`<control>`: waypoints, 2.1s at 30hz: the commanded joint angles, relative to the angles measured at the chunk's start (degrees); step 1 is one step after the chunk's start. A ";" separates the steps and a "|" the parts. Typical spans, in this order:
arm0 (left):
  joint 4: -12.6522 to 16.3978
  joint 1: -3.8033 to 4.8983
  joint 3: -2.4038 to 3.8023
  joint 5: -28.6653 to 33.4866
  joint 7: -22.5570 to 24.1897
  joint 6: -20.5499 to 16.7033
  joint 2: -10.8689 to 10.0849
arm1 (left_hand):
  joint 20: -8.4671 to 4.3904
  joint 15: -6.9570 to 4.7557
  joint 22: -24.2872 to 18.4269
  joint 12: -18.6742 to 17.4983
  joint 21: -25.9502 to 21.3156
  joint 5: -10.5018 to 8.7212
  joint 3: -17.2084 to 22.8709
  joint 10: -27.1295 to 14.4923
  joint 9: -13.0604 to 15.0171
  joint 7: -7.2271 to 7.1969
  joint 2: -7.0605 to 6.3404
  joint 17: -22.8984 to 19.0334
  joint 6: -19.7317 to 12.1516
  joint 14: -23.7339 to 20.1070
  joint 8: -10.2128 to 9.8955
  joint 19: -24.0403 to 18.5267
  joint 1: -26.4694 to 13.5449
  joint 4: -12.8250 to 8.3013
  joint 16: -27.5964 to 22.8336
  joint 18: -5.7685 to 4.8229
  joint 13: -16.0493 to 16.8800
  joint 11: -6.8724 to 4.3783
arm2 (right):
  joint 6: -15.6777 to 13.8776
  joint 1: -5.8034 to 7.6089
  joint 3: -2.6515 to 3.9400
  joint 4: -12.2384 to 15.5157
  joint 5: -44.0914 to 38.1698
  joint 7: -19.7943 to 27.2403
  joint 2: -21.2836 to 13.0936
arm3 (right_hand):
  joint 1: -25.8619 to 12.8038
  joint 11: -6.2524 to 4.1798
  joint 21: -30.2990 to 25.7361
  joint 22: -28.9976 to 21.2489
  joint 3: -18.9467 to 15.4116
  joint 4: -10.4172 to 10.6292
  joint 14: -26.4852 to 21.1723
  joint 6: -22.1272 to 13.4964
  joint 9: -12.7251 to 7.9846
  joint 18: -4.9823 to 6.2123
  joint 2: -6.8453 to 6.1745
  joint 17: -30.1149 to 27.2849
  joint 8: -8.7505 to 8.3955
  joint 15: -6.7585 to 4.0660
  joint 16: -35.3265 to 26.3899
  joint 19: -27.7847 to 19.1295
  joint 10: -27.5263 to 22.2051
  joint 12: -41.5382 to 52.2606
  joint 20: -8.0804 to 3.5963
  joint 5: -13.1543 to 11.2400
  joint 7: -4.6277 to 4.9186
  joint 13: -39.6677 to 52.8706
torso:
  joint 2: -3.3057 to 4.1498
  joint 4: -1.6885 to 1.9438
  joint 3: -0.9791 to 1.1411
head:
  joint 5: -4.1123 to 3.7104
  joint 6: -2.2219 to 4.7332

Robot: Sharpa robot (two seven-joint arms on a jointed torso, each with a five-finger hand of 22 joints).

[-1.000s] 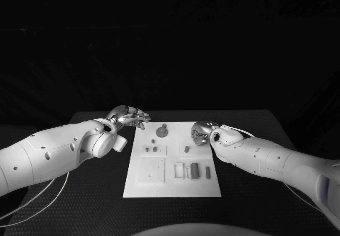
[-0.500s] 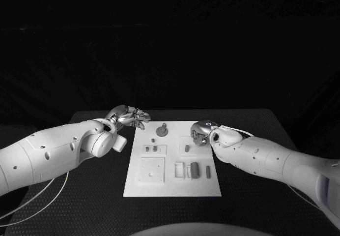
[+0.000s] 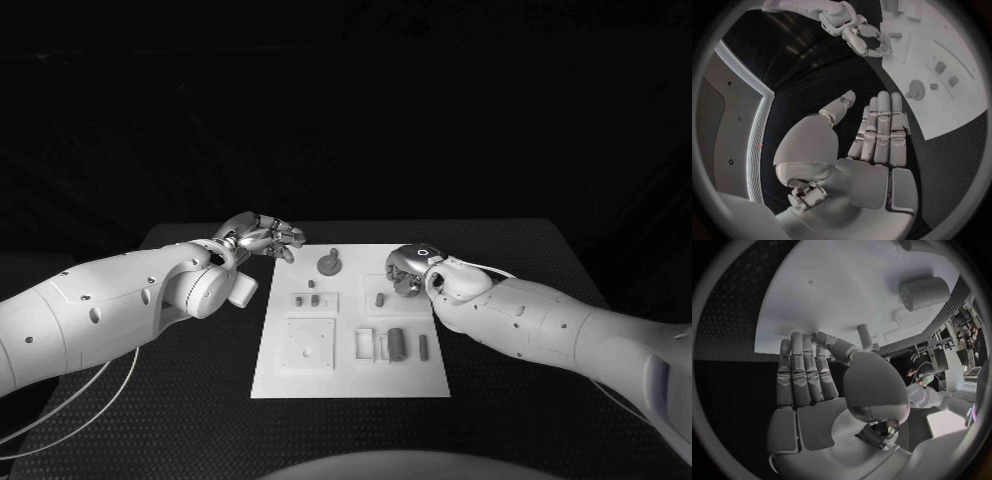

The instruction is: Assemble the parts on the task board

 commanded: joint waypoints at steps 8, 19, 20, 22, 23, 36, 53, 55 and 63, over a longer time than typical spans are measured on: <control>0.19 0.05 0.04 0.33 0.16 0.43 -0.04 | -0.09 0.01 -0.10 -0.13 -0.24 0.19 -0.24 -0.46 -0.07 0.06 -0.04 0.14 -0.52 0.46 0.28 0.35 -0.58 -0.10 -0.41 0.09 -0.06 0.07 | 3.41 -1.66 -0.83 0.55 -0.45 0.33 -0.01 | 1.02 -0.45 0.79 1.37 0.54 -0.09 1.44 1.13 -0.02 1.17 -0.36 1.09 0.46 -0.51 0.66 1.47 1.45 0.41 -0.45 -0.18 -0.24 1.02 | 0.08 -0.01 0.04 | -0.10 0.04; 0.18 0.06 0.04 0.33 -0.13 0.59 -0.17 | -0.09 0.01 -0.13 -0.12 -0.29 0.19 -0.23 -0.49 -0.09 0.07 -0.07 0.23 -0.57 0.48 0.30 0.39 -0.51 -0.14 -0.48 0.09 -0.06 0.08 | 1.90 -1.66 -0.83 0.12 0.24 0.14 -0.17 | 1.22 -0.52 0.89 1.36 0.60 -0.08 1.61 1.23 -0.02 1.17 -0.45 1.38 0.45 -0.62 0.75 1.69 1.65 0.39 -0.53 -0.18 -0.28 1.24 | 0.14 0.00 0.08 | -0.31 0.18; 0.16 0.06 0.04 0.33 -0.16 0.61 -0.19 | -0.09 0.01 -0.13 -0.12 -0.29 0.19 -0.23 -0.50 -0.09 0.07 -0.07 0.24 -0.57 0.49 0.30 0.39 -0.51 -0.14 -0.49 0.09 -0.06 0.08 | 1.72 -1.65 -0.83 0.19 0.39 0.20 -0.21 | 1.22 -0.52 0.90 1.36 0.60 -0.08 1.62 1.23 -0.02 1.17 -0.45 1.39 0.45 -0.62 0.75 1.70 1.65 0.39 -0.53 -0.18 -0.28 1.25 | 0.14 0.00 0.08 | -0.31 0.18; 0.13 0.06 0.04 0.33 -0.18 0.59 -0.21 | -0.08 0.02 -0.14 -0.12 -0.30 0.19 -0.23 -0.50 -0.09 0.08 -0.09 0.26 -0.58 0.49 0.31 0.40 -0.50 -0.15 -0.50 0.09 -0.06 0.08 | 1.35 -1.65 -0.82 0.45 0.47 0.29 -0.36 | 1.22 -0.52 0.90 1.36 0.60 -0.07 1.62 1.23 -0.02 1.17 -0.45 1.41 0.44 -0.62 0.75 1.71 1.66 0.38 -0.53 -0.18 -0.28 1.26 | 0.14 -0.01 0.09 | -0.32 0.19; 0.13 0.06 0.04 0.33 -0.20 0.63 -0.22 | -0.08 0.02 -0.14 -0.12 -0.31 0.19 -0.23 -0.51 -0.09 0.08 -0.09 0.27 -0.59 0.49 0.31 0.40 -0.49 -0.15 -0.51 0.09 -0.06 0.08 | 1.28 -1.65 -0.82 0.59 0.49 0.31 -0.44 | 1.21 -0.52 0.90 1.35 0.60 -0.06 1.62 1.23 -0.02 1.17 -0.45 1.42 0.44 -0.62 0.75 1.72 1.67 0.38 -0.53 -0.18 -0.28 1.27 | 0.13 -0.02 0.08 | -0.32 0.20; 0.13 0.06 0.04 0.33 -0.31 0.72 -0.37 | -0.08 0.02 -0.18 -0.12 -0.39 0.20 -0.19 -0.58 -0.12 0.10 -0.12 0.40 -0.66 0.51 0.34 0.44 -0.39 -0.19 -0.62 0.10 -0.05 0.10 | 0.48 -1.14 -0.37 2.61 1.39 0.59 -1.84 | 1.19 -0.53 0.93 1.35 0.61 -0.04 1.64 1.27 -0.02 1.17 -0.48 1.52 0.43 -0.63 0.74 1.77 1.70 0.35 -0.53 -0.18 -0.28 1.35 | 0.17 -0.01 0.12 | -0.19 0.16; -0.25 0.06 0.04 0.33 -0.41 0.80 -0.37 | -0.06 0.04 -0.24 -0.13 -0.48 0.19 -0.17 -0.67 -0.16 0.13 -0.13 0.55 -0.75 0.53 0.37 0.51 -0.36 -0.19 -0.76 0.09 -0.06 0.13 | 0.50 -0.29 0.10 3.78 2.14 0.95 -2.56 | 1.15 -0.54 0.94 1.34 0.62 -0.02 1.65 1.31 -0.02 1.17 -0.52 1.63 0.42 -0.64 0.72 1.81 1.74 0.30 -0.53 -0.18 -0.28 1.44 | 0.21 0.01 0.15 | -0.04 -0.08; -0.34 0.06 0.04 0.33 -0.42 0.77 -0.37 | -0.06 0.05 -0.25 -0.13 -0.49 0.19 -0.17 -0.68 -0.17 0.14 -0.13 0.58 -0.76 0.53 0.37 0.51 -0.36 -0.19 -0.77 0.10 -0.06 0.14 | 0.44 -0.21 0.15 3.92 2.25 1.01 -2.67 | 1.14 -0.54 0.94 1.34 0.62 -0.02 1.65 1.32 -0.02 1.17 -0.53 1.65 0.42 -0.64 0.72 1.81 1.74 0.29 -0.53 -0.18 -0.28 1.45 | 0.21 0.01 0.15 | -0.04 -0.08; -0.49 0.06 0.04 0.33 -0.41 0.81 -0.22 | -0.06 0.05 -0.28 -0.13 -0.53 0.19 -0.16 -0.72 -0.18 0.15 -0.13 0.64 -0.80 0.53 0.39 0.55 -0.35 -0.18 -0.84 0.10 -0.06 0.15 | 0.33 0.27 0.43 4.34 2.46 1.16 -2.93 | 1.12 -0.55 0.94 1.34 0.63 -0.01 1.66 1.33 -0.02 1.17 -0.54 1.70 0.41 -0.64 0.70 1.83 1.75 0.27 -0.53 -0.18 -0.28 1.50 | 0.25 -0.01 0.17 | -0.08 -0.22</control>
